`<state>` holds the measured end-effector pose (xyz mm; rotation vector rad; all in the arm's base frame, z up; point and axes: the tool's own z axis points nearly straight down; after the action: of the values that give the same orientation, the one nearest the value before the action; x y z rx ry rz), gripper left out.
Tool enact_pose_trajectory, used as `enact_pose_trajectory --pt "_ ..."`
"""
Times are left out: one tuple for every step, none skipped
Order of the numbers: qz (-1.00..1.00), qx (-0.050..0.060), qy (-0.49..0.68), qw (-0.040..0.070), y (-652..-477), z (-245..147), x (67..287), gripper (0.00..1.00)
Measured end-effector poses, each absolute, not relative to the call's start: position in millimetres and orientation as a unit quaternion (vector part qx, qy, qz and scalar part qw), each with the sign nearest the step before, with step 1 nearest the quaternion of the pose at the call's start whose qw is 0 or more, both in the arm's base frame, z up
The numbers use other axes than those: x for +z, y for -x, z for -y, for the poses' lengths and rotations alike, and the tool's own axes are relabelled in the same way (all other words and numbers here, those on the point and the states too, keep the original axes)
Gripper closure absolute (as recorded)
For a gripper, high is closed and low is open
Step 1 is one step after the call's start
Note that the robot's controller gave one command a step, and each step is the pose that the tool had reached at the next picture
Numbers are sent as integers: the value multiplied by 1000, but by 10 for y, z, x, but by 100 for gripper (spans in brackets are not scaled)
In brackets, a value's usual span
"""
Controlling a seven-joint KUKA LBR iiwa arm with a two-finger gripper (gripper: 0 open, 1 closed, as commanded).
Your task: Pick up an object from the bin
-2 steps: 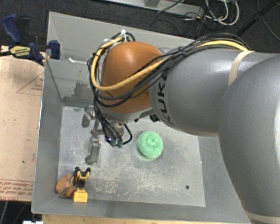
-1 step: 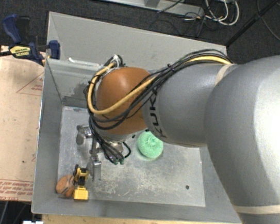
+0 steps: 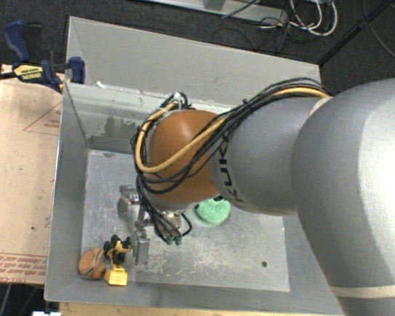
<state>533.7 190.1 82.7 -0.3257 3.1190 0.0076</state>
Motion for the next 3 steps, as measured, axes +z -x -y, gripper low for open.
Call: enact_pose_trajectory --pt "-993 0 120 0 -5121 -2080 719 0" --pt "-971 -1 237 -2 -5079 -2353 693 100" --pt "-971 -1 237 -2 -5079 -2352 693 100"
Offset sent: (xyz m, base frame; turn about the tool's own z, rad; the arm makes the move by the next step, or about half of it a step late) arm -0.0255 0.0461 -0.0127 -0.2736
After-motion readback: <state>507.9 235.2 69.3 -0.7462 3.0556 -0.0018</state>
